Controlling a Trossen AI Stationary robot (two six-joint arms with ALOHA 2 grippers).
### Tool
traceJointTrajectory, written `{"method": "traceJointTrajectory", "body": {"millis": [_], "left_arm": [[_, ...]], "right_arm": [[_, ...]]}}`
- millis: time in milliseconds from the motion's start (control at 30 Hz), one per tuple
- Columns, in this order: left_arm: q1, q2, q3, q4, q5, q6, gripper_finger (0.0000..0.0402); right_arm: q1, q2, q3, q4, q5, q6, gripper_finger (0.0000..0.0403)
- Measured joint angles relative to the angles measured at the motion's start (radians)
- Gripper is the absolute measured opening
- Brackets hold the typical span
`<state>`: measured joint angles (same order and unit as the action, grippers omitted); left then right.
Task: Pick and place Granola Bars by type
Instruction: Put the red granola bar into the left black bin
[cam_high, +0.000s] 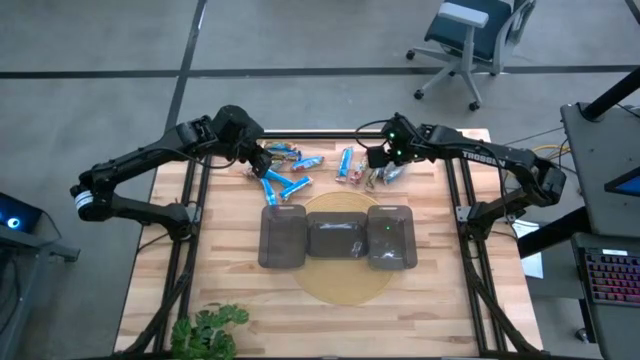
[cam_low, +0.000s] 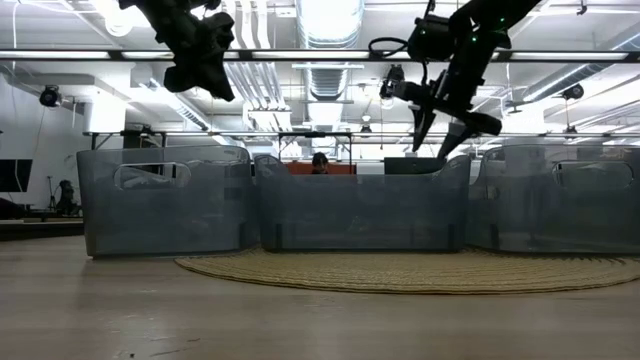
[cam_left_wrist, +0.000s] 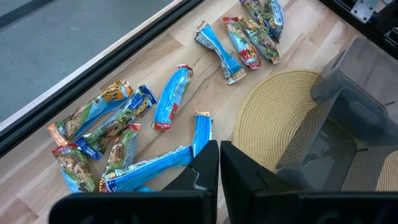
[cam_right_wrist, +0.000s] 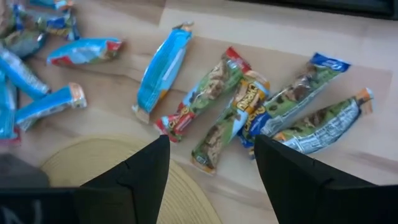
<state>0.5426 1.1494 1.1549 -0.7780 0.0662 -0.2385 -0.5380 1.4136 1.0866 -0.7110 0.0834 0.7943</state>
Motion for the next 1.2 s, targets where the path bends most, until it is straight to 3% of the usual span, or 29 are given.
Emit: {"method": "traceJointTrajectory", "body": {"millis": [333, 633, 1000, 1200], "left_arm": [[0.001, 0.000, 0.000, 0.000, 0.000, 0.000, 0.0000], [0.001, -0.001, 0.000, -0.034, 0.022, 0.059, 0.0000], [0.000, -0.005, 0.000, -0.046, 0.049, 0.085, 0.0000], [0.000, -0.005, 0.000, -0.045, 0.049, 0.085, 0.0000]], "right_arm": [[-0.002, 0.000, 0.036, -0.014, -0.106, -0.108, 0.0226], [-0.002, 0.000, 0.140, -0.017, -0.114, -0.270, 0.0226], [-0.005, 0.009, 0.194, -0.113, -0.122, -0.336, 0.0226], [-0.011, 0.084, 0.270, -0.264, -0.243, -0.460, 0.0226]]}}
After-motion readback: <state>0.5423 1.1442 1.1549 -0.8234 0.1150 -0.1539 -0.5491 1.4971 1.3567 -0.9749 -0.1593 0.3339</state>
